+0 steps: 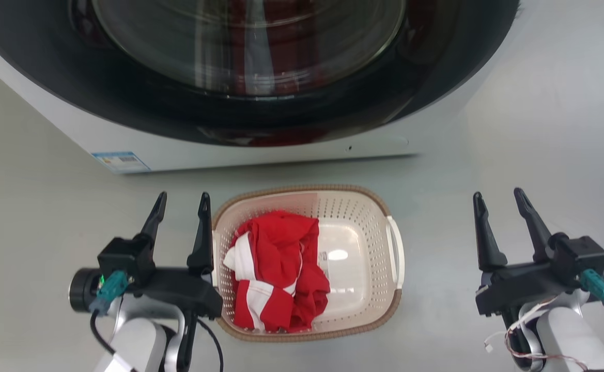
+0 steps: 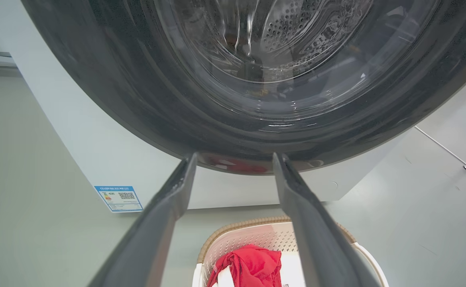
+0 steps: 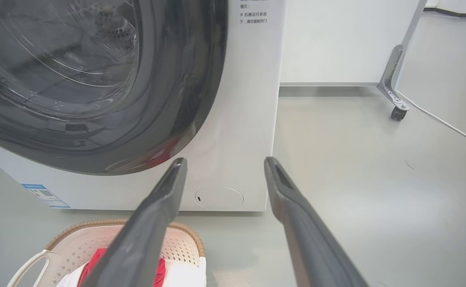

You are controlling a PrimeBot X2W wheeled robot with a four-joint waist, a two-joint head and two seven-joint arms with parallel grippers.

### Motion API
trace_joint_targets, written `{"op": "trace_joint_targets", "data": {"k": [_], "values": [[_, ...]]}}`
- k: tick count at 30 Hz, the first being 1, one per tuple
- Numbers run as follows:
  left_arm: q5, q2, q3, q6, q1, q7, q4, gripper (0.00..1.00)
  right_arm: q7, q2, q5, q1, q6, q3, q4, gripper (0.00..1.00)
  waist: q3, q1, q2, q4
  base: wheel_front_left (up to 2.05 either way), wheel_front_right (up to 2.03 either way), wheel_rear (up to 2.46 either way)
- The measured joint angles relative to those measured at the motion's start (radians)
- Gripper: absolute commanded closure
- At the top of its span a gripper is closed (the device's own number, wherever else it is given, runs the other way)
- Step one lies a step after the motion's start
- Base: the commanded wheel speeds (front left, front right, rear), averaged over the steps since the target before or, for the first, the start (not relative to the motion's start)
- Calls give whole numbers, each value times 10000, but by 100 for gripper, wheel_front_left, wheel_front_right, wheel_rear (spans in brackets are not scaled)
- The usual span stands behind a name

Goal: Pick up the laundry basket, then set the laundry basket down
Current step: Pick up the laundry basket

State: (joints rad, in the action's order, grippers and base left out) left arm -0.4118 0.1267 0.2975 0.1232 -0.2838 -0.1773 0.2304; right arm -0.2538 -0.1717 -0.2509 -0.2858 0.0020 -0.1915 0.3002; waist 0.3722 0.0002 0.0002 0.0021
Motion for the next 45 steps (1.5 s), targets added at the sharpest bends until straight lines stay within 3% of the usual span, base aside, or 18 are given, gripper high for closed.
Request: {"op": "trace_joint_targets", "data": {"k": [11,22,45], "values": [[59,-33,38,-105,-1911,516,859,0,-2,77,52,-1596,222,-65,477,0,1636,1,0,-23,0,0,0],[73,-69,59,-456,-3722,890,2650,0,-27,222,157,-3054,527,-368,1866,0,3113,0,0,-17,0,0,0],[-192,-159,67,-1289,-4268,1051,6036,0,-27,844,397,-4038,874,-1312,4606,0,4718,-2,0,-160,0,0,0]]}}
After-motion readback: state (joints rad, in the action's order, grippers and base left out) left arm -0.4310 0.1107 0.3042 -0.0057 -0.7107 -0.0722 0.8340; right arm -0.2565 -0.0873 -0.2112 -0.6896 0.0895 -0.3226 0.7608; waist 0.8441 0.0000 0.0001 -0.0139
